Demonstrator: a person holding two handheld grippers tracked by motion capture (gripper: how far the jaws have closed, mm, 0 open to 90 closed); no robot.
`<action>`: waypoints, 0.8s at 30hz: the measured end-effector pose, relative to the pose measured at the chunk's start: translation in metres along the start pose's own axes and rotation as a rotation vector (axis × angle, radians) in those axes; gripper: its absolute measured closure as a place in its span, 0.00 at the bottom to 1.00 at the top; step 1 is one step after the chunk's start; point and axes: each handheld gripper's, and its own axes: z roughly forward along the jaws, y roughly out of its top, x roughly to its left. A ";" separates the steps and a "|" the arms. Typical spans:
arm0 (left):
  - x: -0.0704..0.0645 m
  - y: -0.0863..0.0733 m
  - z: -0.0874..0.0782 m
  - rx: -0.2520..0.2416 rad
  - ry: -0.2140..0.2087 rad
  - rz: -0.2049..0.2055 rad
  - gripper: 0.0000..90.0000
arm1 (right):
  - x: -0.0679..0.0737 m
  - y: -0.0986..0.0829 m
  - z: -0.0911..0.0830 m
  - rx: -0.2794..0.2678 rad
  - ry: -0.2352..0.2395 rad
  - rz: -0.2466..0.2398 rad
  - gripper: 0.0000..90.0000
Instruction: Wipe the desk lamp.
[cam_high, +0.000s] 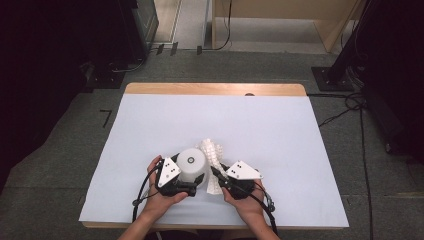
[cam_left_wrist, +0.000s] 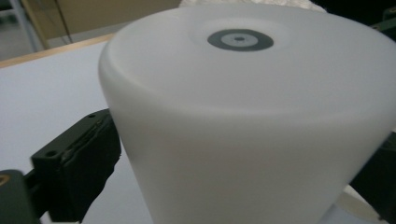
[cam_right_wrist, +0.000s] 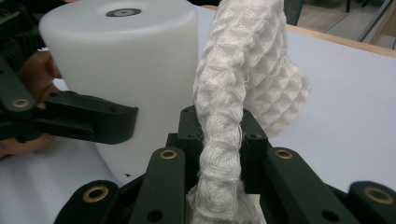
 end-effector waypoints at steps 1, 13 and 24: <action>-0.005 0.000 -0.002 0.000 0.020 0.006 0.00 | -0.003 -0.001 0.000 0.001 -0.006 0.010 0.85; 0.001 0.002 -0.005 -0.022 0.021 -0.035 0.10 | -0.004 -0.003 0.001 0.013 0.000 0.013 0.85; 0.023 0.009 -0.017 -0.087 -0.137 -0.099 0.10 | 0.015 -0.005 0.011 0.044 0.043 -0.033 0.85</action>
